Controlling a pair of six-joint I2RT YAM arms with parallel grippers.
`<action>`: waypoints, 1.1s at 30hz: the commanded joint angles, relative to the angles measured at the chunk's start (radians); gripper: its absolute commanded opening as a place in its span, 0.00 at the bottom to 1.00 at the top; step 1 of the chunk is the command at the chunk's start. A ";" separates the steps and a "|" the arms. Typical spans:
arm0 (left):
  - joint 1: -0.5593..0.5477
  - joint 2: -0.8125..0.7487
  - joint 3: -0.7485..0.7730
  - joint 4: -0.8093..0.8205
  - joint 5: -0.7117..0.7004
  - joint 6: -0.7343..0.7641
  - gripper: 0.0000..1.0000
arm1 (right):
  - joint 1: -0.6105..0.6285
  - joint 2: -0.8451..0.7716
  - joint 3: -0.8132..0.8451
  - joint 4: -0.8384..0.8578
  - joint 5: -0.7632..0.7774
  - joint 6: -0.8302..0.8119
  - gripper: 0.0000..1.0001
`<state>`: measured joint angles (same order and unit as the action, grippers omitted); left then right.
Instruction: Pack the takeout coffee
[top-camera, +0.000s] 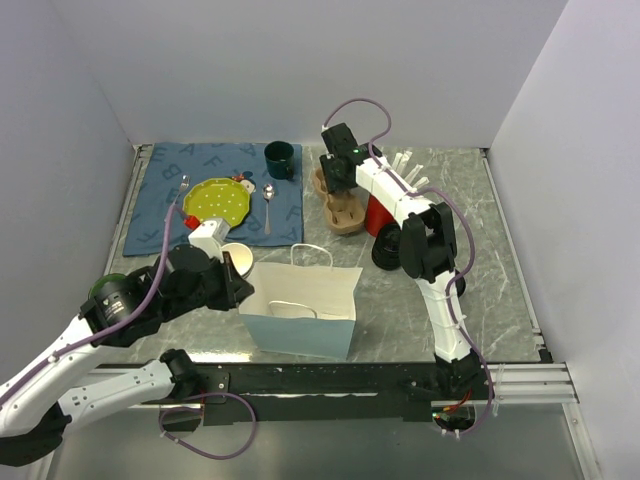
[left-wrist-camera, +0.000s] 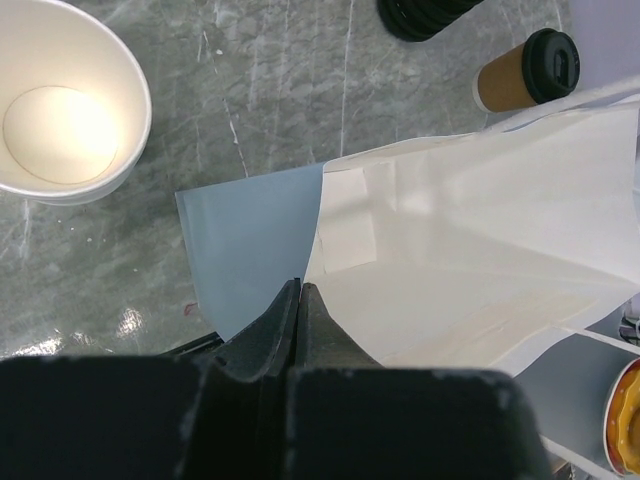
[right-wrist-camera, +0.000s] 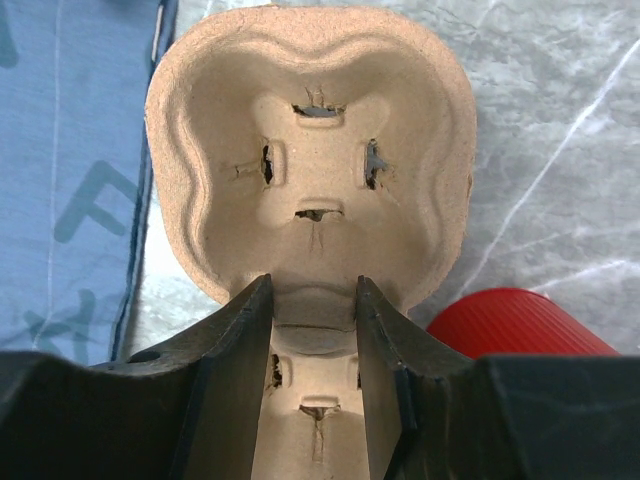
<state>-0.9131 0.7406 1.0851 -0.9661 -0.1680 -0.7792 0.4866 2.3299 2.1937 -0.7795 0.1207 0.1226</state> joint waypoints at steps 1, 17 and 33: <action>0.000 0.014 0.048 0.029 0.021 0.015 0.01 | 0.004 -0.047 0.087 -0.006 0.043 -0.029 0.24; 0.000 0.043 0.058 0.050 0.033 0.017 0.01 | 0.004 -0.040 0.081 -0.026 0.002 -0.064 0.33; 0.000 -0.027 0.067 -0.023 0.102 0.084 0.06 | 0.004 -0.066 0.051 0.003 -0.035 -0.072 0.45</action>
<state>-0.9131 0.7170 1.1152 -0.9863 -0.1234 -0.7353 0.4866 2.3272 2.2147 -0.8181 0.0959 0.0563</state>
